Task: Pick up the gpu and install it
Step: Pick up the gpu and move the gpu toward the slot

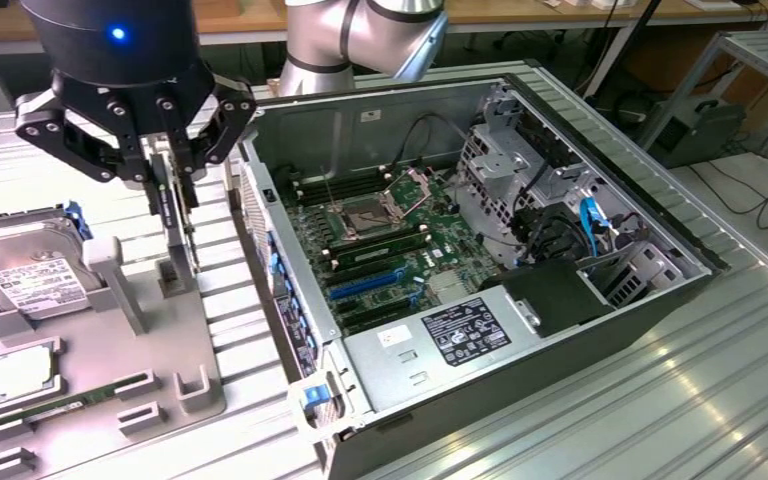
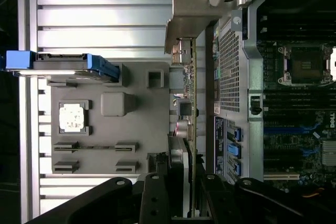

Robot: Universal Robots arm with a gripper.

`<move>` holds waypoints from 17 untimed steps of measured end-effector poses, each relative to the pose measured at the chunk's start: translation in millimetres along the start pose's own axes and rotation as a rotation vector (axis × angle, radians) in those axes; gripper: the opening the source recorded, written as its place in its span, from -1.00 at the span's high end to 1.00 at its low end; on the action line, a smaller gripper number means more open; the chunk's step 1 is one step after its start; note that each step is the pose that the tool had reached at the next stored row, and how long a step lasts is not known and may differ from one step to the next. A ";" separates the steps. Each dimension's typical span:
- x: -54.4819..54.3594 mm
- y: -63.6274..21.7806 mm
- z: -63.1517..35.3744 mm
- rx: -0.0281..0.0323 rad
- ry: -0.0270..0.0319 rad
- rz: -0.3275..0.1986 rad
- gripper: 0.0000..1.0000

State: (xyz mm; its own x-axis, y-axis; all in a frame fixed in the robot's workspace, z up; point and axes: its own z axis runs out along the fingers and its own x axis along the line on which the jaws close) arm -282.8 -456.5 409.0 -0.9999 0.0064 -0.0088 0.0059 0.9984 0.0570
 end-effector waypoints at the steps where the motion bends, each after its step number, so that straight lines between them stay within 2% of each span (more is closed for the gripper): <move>1: -2.0 0.0 0.1 -0.0001 -0.0001 0.000 0.44; 12: -23.9 0.1 0.3 0.0001 -0.0001 0.000 0.44; 17: -32.3 0.5 0.3 0.0106 -0.0001 0.000 0.44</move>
State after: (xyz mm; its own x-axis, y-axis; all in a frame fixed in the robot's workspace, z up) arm -250.5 -456.2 408.9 -0.9999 0.0064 -0.0089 0.0059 0.9989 0.0464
